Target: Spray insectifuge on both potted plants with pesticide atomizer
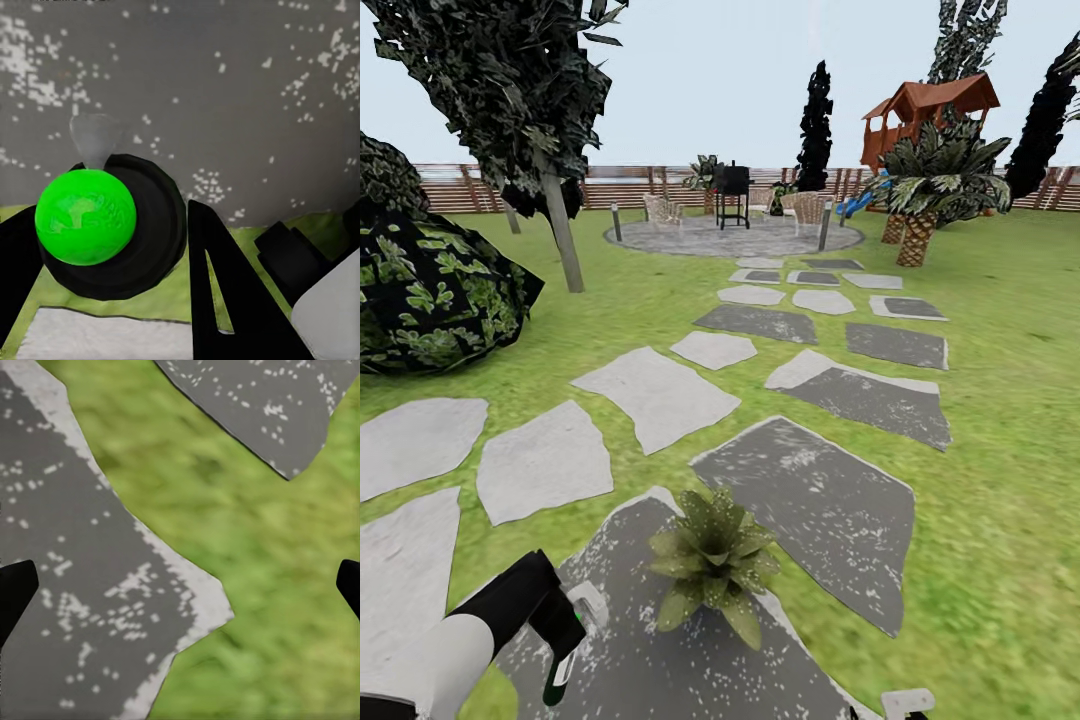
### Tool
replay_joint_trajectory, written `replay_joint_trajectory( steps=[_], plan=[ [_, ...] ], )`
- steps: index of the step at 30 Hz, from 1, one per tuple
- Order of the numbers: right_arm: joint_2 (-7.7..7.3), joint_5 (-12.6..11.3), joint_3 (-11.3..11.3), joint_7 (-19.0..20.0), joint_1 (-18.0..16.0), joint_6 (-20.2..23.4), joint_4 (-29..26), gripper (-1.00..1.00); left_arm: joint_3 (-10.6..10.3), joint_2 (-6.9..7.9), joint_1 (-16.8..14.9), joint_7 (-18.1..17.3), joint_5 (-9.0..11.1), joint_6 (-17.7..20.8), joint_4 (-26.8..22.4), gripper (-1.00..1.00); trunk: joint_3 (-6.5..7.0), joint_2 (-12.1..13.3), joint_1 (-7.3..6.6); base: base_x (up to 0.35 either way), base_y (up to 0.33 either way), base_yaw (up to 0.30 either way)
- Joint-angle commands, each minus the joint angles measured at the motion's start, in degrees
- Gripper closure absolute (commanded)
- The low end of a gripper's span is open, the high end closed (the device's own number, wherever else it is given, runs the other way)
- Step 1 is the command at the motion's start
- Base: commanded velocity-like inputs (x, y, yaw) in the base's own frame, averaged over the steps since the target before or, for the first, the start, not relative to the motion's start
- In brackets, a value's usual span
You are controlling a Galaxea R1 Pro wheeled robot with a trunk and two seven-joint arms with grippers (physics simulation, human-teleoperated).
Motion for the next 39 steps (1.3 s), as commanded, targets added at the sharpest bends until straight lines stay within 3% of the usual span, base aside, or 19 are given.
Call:
replay_joint_trajectory(
  steps=[1,7,11,14,19,30,39],
  plan=[
    [0.0,0.6,-0.3,-0.2,0.0,-0.2,0.1,-1.0,-0.1,0.07,0.0,-0.4,-0.2,0.1,-0.1,1.0,-0.05,0.0,-0.01,0.0,0.0,0.0],
    [0.06,0.5,-0.3,-0.2,0.0,-0.2,0.0,-1.0,0.0,0.07,-0.1,-0.6,-0.3,-0.1,-1.9,1.0,-0.05,0.0,-0.01,0.0,0.0,0.0],
    [0.07,0.5,-0.3,-0.2,0.0,-0.2,0.0,-1.0,-0.2,0.17,-0.8,-5.6,-0.6,0.2,-3.9,1.0,-0.05,0.0,-0.01,0.0,0.0,-0.137],
    [0.07,0.5,-0.3,-0.2,0.0,-0.2,0.0,-1.0,-0.3,0.16,-1.0,-7.2,-0.6,0.3,-4.2,1.0,-0.05,0.0,-0.01,0.0,0.0,-0.273],
    [0.07,0.5,-0.3,-0.2,0.0,-0.2,0.0,-1.0,-0.4,0.11,-1.0,-7.4,-0.6,0.5,-4.3,1.0,-0.05,0.0,-0.01,0.013,0.025,-0.287],
    [0.15,0.5,-0.3,-0.2,0.0,-0.2,0.0,-1.0,-0.6,0.07,-0.9,-7.4,-0.7,0.6,-4.3,1.0,-0.05,0.0,-0.01,-0.03,0.283,-0.276],
    [0.12,0.5,-0.3,-0.2,0.0,-0.2,0.0,-1.0,-0.6,0.07,-0.7,-7.4,-0.8,0.6,-4.3,1.0,-0.05,0.0,-0.01,-0.039,0.244,-0.034]
  ],
)
